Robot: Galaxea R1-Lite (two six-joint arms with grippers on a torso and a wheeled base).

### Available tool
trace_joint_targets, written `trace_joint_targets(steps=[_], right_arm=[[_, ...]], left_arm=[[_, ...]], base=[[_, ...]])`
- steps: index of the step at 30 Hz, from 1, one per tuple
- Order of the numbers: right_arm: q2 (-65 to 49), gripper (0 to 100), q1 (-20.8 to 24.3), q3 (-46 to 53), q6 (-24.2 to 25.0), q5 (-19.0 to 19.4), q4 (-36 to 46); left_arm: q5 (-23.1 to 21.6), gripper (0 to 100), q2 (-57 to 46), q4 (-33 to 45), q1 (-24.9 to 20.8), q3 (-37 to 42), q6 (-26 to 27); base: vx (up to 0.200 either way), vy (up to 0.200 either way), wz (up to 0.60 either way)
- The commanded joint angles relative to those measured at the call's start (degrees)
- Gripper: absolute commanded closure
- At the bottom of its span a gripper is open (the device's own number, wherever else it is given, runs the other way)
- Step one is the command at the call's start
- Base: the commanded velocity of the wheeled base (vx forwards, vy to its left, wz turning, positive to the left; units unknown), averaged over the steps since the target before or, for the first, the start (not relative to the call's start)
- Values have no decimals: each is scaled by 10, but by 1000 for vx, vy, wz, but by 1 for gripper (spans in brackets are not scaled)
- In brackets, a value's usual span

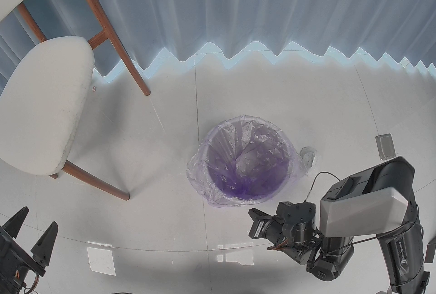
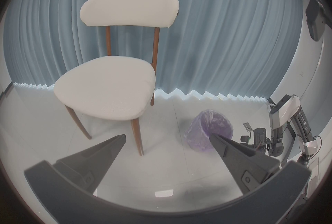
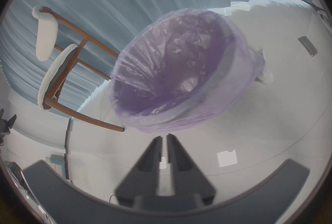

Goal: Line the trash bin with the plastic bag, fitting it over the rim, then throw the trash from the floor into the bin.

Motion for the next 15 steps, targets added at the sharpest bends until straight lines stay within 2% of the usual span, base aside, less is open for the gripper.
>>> trace_joint_targets(steps=[1, 5, 9, 15], right_arm=[[41, 100, 16, -45, -6, 0, -8], [53, 100, 18, -71, -6, -1, -8], [84, 100, 13, -119, -10, -19, -8], [108, 100, 12, -152, -11, -22, -9]], left_arm=[[2, 0, -55, 38, 3, 7, 0], [-1, 0, -89, 70, 10, 24, 5], [-3, 0, -140, 97, 12, 42, 37], [0, 0, -208, 162, 12, 46, 41]], base=[[0, 0, 0], [0, 0, 0], [0, 0, 0], [0, 0, 0]])
